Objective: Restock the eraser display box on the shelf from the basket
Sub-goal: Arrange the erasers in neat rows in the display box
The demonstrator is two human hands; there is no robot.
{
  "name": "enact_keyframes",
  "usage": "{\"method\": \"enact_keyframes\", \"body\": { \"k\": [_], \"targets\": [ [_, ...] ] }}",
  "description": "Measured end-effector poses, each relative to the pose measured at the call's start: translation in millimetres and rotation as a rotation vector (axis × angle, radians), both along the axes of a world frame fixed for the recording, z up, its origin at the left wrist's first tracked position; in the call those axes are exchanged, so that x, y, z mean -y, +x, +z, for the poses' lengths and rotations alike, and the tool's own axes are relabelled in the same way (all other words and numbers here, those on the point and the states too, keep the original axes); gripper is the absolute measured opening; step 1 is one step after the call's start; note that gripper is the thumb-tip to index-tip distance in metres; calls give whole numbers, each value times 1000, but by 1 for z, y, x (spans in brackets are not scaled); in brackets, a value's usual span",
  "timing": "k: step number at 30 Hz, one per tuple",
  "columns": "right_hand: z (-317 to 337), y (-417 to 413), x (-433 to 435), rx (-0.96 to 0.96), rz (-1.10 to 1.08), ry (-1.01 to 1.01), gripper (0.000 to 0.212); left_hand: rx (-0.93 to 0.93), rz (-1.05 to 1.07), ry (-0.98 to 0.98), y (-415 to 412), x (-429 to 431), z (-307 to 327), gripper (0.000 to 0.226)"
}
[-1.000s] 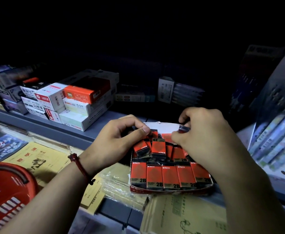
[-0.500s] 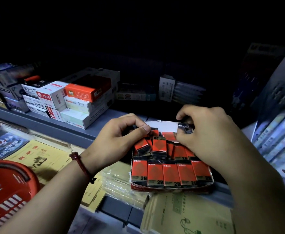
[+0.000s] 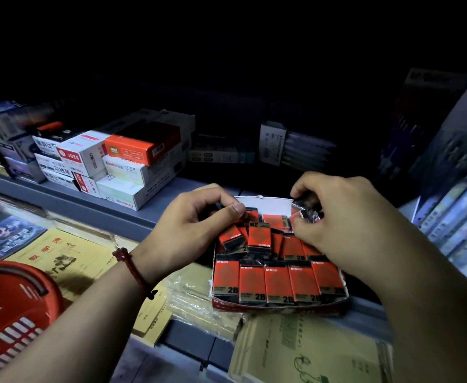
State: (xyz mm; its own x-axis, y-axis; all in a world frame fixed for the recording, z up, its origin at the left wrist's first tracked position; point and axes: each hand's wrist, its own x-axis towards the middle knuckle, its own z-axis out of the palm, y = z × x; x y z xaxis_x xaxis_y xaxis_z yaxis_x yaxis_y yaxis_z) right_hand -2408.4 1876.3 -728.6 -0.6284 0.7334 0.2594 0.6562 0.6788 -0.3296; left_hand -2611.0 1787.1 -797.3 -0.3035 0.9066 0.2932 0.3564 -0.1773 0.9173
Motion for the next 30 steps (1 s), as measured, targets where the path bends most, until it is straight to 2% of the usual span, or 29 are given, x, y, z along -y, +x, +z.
{"method": "enact_keyframes", "body": {
  "k": [6, 12, 19, 23, 26, 30],
  "targets": [
    [-6, 0, -4, 2, 15, -59, 29, -10, 9, 1, -1, -1, -1, 34],
    [-14, -2, -11, -143, -26, -80, 23, -13, -1, 0, -1, 0, 0, 31],
    [-11, 0, -12, -363, 44, -256, 10, -1, -7, -11, -1, 1, 1, 30],
    [-14, -6, -8, -359, 65, -199, 9, 75, -29, -18, 0, 2, 3, 26],
    [-17, -13, -5, -417, 63, -155, 20, 150, -52, 0, 0, 2, 5, 22],
    [-20, -23, 2, -477, 122, -191, 21, 163, -48, 53, 0, 3, 8, 37]
  ]
}}
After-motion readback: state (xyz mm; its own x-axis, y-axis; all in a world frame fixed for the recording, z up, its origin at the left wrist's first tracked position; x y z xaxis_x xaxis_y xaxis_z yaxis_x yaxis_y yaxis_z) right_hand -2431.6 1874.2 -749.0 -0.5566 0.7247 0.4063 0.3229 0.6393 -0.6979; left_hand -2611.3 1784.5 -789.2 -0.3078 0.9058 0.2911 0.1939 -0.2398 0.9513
